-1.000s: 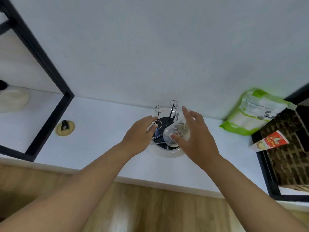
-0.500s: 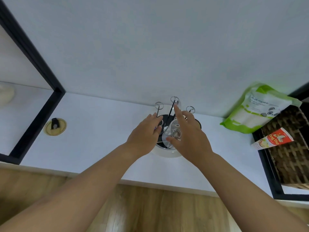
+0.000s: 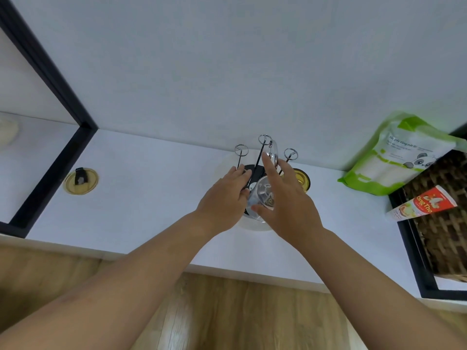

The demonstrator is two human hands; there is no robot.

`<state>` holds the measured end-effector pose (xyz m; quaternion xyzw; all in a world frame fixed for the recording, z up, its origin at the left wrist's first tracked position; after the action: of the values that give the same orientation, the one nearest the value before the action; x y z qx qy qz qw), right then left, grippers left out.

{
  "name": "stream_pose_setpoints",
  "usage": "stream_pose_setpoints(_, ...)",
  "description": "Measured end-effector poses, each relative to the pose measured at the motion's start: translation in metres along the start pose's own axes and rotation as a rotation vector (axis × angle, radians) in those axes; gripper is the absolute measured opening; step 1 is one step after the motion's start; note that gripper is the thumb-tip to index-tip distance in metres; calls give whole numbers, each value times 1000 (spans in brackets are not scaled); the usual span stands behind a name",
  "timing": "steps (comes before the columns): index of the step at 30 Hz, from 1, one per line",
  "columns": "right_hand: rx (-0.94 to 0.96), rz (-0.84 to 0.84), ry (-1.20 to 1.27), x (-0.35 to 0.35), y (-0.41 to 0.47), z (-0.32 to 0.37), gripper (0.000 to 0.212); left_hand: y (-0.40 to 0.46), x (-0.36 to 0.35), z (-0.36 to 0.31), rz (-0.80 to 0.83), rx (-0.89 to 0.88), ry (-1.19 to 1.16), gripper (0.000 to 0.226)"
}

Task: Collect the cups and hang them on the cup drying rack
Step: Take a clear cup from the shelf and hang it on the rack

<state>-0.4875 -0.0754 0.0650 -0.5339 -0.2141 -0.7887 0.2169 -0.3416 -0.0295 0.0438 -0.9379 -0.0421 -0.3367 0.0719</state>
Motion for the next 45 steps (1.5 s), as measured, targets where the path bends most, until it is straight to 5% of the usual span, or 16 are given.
stream_pose_setpoints(25,31,16,-43,-21,5,-12,123,-8,-8,-3,-96,-25,64,52)
stream_pose_setpoints(45,-66,97,-22,-3,-20,-28,86,-27,-22,-22,-161,-70,207,50)
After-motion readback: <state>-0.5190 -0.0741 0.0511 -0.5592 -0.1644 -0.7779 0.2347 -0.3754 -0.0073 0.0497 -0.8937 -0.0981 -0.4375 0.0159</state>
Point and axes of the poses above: each hand's wrist, its own y-axis towards the middle knuckle, its own x-axis out of the back of the hand, z = x × y, the point moved 5 cm from there along y, towards the middle knuckle, and after that the axes turned 3 degrees about -y, right-handed, at the moved point
